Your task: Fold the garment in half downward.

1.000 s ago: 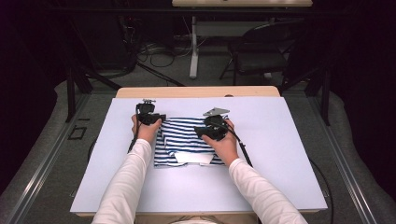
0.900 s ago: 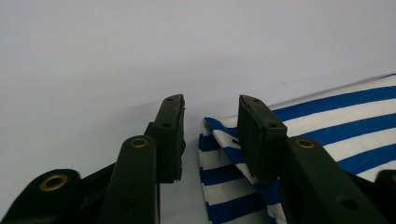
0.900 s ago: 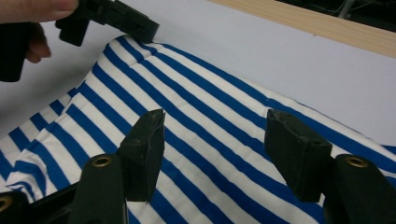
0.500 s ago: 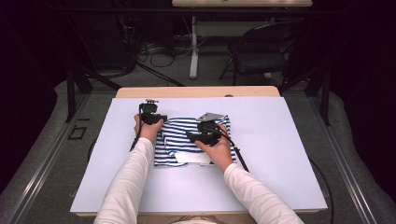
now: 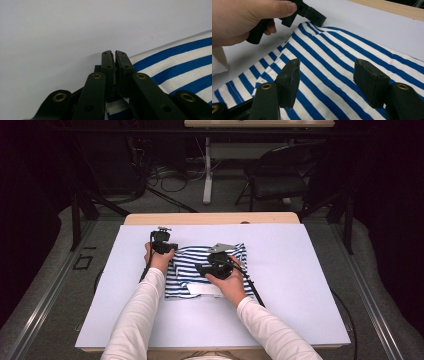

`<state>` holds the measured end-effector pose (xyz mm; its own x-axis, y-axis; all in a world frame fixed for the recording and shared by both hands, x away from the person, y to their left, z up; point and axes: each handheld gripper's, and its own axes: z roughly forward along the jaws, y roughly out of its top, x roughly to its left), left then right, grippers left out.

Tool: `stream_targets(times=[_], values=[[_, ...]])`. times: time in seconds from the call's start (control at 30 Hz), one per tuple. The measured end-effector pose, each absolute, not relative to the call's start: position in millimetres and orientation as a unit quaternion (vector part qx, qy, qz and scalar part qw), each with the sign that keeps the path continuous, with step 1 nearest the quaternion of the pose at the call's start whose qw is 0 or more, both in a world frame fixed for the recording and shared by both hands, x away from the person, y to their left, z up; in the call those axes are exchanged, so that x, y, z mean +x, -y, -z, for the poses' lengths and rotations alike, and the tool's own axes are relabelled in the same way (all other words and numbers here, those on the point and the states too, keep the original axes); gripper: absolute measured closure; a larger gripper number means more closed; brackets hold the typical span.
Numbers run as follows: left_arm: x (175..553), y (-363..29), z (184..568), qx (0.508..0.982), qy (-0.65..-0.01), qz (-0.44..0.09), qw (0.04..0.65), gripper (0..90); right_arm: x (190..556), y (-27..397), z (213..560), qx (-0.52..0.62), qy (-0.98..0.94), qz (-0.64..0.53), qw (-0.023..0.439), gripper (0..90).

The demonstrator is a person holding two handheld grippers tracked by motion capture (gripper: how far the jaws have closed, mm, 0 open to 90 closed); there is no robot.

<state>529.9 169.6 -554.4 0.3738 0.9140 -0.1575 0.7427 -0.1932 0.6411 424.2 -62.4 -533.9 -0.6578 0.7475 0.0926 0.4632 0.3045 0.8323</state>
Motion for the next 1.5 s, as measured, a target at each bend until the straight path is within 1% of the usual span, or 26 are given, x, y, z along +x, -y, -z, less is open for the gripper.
stream_targets(times=[0.4, 1.17, 1.37, 1.5], values=[[529.6, -171.3, 553.0, 0.755, -0.547, -0.128, 0.338, 87.2, 405.8, 34.0, 541.7, 0.344, -0.808, -0.457, 0.141, 37.8], [528.9, -172.6, 550.9, 0.758, -0.541, -0.129, 0.34, 87.2, 368.3, -21.0, 557.1, 0.27, -0.843, -0.453, 0.106, 37.6], [528.7, -172.5, 550.9, 0.759, -0.541, -0.129, 0.339, 87.2, 361.5, -33.5, 562.4, 0.259, -0.85, -0.447, 0.102, 40.0], [528.6, -173.0, 550.1, 0.761, -0.539, -0.128, 0.338, 87.3, 357.0, -40.1, 566.3, 0.25, -0.856, -0.44, 0.102, 43.6]])
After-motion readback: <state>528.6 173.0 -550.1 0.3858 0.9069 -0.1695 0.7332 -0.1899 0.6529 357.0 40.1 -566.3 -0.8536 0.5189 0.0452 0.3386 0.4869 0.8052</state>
